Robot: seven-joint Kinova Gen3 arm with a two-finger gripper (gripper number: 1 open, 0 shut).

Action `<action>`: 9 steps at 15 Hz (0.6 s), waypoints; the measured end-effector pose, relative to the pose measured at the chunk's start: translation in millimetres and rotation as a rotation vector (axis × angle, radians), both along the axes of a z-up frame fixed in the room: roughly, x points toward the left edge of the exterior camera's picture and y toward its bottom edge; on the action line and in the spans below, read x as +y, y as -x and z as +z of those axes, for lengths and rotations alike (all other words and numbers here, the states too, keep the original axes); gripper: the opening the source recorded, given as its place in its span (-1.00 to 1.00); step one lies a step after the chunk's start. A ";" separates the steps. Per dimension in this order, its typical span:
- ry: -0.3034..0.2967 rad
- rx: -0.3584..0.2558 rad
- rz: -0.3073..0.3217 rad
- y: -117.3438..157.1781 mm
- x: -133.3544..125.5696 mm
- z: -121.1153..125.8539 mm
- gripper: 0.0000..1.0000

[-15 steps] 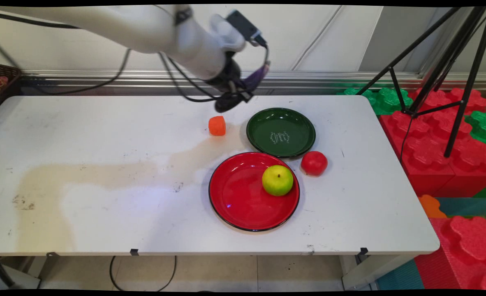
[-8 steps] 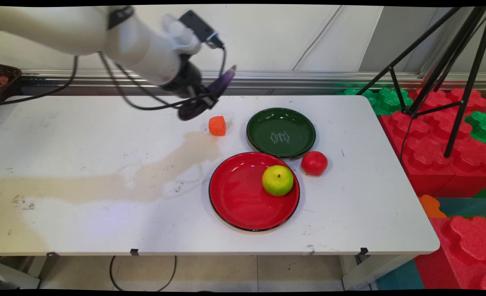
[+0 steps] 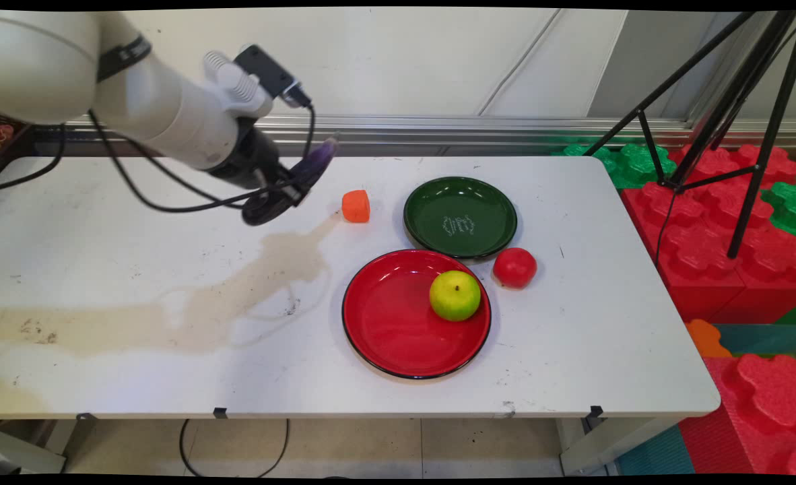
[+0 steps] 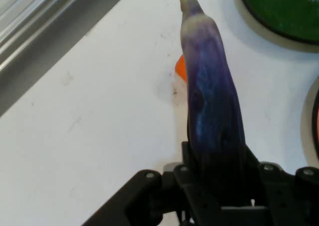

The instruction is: Place the picked object on the table

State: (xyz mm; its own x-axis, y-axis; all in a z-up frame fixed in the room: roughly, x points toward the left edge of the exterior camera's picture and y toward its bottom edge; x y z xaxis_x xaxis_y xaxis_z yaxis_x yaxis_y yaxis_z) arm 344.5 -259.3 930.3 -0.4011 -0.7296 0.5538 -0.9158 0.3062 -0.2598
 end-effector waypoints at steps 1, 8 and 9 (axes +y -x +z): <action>-0.009 -0.002 0.008 -2.7 5.3 -3.3 -1.00; -0.078 -0.008 0.063 -14.2 31.0 -37.4 -1.00; -0.089 -0.010 0.061 -14.6 32.4 -43.3 -1.00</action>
State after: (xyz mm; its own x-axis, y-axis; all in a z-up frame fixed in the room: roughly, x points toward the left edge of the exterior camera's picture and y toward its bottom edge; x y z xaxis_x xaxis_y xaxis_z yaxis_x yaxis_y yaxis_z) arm 359.2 -226.8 887.0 -0.3596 -0.7992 0.4817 -0.9309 0.2720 -0.2437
